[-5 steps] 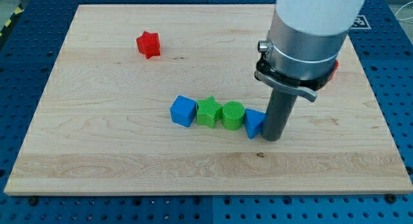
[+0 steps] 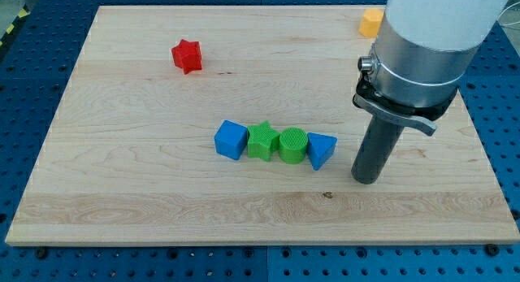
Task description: Move the red circle towards the red star
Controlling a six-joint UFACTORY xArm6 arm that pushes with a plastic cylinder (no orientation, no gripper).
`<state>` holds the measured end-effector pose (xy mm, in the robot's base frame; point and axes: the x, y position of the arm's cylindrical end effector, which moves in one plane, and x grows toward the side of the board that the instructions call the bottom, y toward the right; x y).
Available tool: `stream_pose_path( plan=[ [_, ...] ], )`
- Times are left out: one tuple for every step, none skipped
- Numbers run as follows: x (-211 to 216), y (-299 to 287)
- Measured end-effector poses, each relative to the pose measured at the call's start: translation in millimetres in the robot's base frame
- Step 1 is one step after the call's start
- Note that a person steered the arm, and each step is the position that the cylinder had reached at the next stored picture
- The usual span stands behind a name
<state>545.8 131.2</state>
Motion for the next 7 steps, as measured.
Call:
stream_pose_path(
  plan=[
    [3.5,51.6],
    [4.8,119.4],
    [-15.7,144.6],
    [-61.3,144.6],
    [-78.5,144.6],
    [-96.5,144.6],
    [-110.2,144.6]
  ],
)
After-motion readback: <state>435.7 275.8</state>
